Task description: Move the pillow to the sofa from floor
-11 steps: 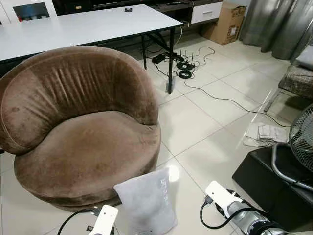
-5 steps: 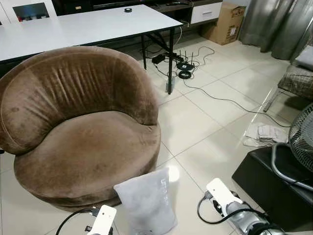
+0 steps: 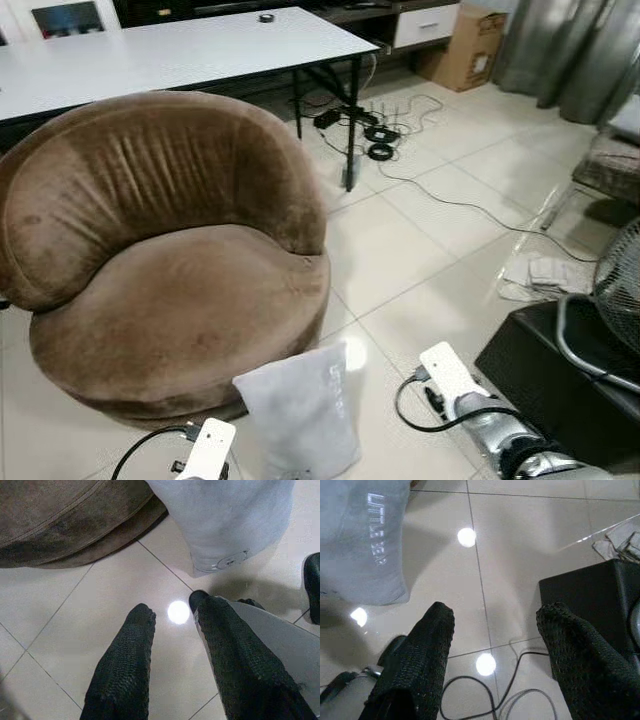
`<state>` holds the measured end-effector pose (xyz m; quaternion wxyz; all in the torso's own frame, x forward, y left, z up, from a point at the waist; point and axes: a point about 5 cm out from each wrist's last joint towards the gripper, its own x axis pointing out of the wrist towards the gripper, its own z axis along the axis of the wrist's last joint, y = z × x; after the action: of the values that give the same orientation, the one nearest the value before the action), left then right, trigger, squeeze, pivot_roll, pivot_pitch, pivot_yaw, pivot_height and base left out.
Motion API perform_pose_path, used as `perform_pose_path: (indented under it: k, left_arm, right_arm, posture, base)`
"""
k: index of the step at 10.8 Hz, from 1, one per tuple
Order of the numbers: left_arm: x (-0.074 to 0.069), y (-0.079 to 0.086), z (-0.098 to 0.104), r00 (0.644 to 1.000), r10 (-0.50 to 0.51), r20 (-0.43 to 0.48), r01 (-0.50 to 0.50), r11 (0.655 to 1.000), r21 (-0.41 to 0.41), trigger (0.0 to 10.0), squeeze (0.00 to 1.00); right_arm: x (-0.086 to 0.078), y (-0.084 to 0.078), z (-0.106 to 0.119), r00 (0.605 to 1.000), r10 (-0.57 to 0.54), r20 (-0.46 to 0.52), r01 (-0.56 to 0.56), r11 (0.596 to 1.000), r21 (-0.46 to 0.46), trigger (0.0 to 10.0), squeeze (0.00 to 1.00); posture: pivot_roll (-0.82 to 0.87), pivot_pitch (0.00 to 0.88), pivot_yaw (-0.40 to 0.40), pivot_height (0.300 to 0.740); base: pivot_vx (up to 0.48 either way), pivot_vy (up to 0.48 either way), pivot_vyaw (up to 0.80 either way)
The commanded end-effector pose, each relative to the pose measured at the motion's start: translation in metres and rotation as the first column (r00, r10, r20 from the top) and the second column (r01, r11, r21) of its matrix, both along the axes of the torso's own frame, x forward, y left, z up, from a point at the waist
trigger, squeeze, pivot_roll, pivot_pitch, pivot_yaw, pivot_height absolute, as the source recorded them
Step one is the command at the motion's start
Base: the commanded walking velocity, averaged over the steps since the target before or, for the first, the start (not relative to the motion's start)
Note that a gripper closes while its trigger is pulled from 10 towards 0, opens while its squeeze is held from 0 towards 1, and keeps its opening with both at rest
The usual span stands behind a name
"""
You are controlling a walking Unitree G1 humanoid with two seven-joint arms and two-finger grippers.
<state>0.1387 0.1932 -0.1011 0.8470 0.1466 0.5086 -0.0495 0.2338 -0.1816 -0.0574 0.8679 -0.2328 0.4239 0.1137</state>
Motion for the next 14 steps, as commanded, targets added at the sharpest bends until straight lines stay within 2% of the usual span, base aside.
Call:
perform_pose_path:
  k: [1,3,4,5,6,7,8,10,11,14]
  left_arm:
    - [-0.008,0.001,-0.003,0.999,0.013,-0.03,-0.013,1.0,0.003,10.0,0.0]
    - [-0.008,0.001,-0.003,0.999,0.02,-0.027,-0.02,1.0,0.005,10.0,0.0]
    - [-0.009,0.001,-0.003,0.999,0.038,-0.025,-0.038,0.999,0.008,10.0,0.0]
    - [-0.009,0.001,-0.003,0.998,0.053,-0.025,-0.053,0.999,0.008,10.0,0.0]
    - [-0.01,0.001,-0.004,0.997,0.067,-0.028,-0.067,0.998,0.007,10.0,0.0]
    - [-0.011,0.001,-0.004,0.997,0.073,-0.031,-0.073,0.997,0.006,10.0,0.0]
    - [-0.011,0.001,-0.004,0.996,0.079,-0.033,-0.079,0.997,0.004,10.0,0.0]
    - [-0.012,0.001,-0.004,0.996,0.085,-0.035,-0.085,0.996,-0.001,10.0,0.0]
    - [-0.011,0.002,-0.004,0.996,0.088,-0.034,-0.088,0.996,-0.005,10.0,0.0]
    - [-0.009,0.003,-0.003,0.996,0.075,-0.038,-0.076,0.997,-0.007,10.0,0.0]
  right_arm:
    - [0.011,0.01,0.006,1.0,0.003,0.026,-0.004,0.999,0.042,10.0,0.0]
    - [0.024,0.035,0.015,0.998,0.033,0.063,-0.039,0.994,0.104,10.0,0.0]
    - [0.02,0.042,0.012,0.995,0.081,0.051,-0.085,0.992,0.09,10.0,0.0]
    - [0.011,0.041,0.005,0.992,0.125,0.018,-0.126,0.99,0.059,10.0,0.0]
    - [-0.002,0.018,-0.003,0.996,0.084,-0.037,-0.084,0.996,0.011,10.0,0.0]
    - [-0.009,0.004,-0.006,0.994,0.088,-0.063,-0.09,0.996,-0.03,10.0,0.0]
    - [-0.013,-0.008,-0.007,0.995,0.072,-0.073,-0.076,0.996,-0.056,10.0,0.0]
    - [-0.017,-0.018,-0.008,0.994,0.072,-0.08,-0.078,0.993,-0.083,10.0,0.0]
    - [-0.022,-0.02,-0.01,0.992,0.089,-0.093,-0.098,0.991,-0.096,10.0,0.0]
    - [-0.029,-0.006,-0.017,0.99,0.102,-0.095,-0.11,0.99,-0.088,10.0,0.0]
  posture:
    - [-0.03,0.0,-0.015,0.74]
    - [-0.02,0.0,-0.022,0.74]
    - [0.0,0.0,-0.034,0.74]
    - [0.02,0.0,-0.045,0.74]
    - [0.03,0.0,-0.054,0.74]
    - [0.03,0.0,-0.063,0.74]
    - [0.03,0.0,-0.063,0.74]
    - [0.03,0.0,-0.073,0.74]
    - [0.02,0.0,-0.074,0.74]
    - [0.02,0.0,-0.07,0.74]
  base:
    - [0.0,0.0,0.0]
    - [0.0,0.0,0.0]
    - [0.0,0.0,0.0]
    - [0.0,0.0,0.0]
    - [0.0,0.0,0.0]
    - [0.0,0.0,0.0]
    - [0.0,0.0,0.0]
    - [0.0,0.0,0.0]
    - [0.0,0.0,0.0]
    - [0.0,0.0,0.0]
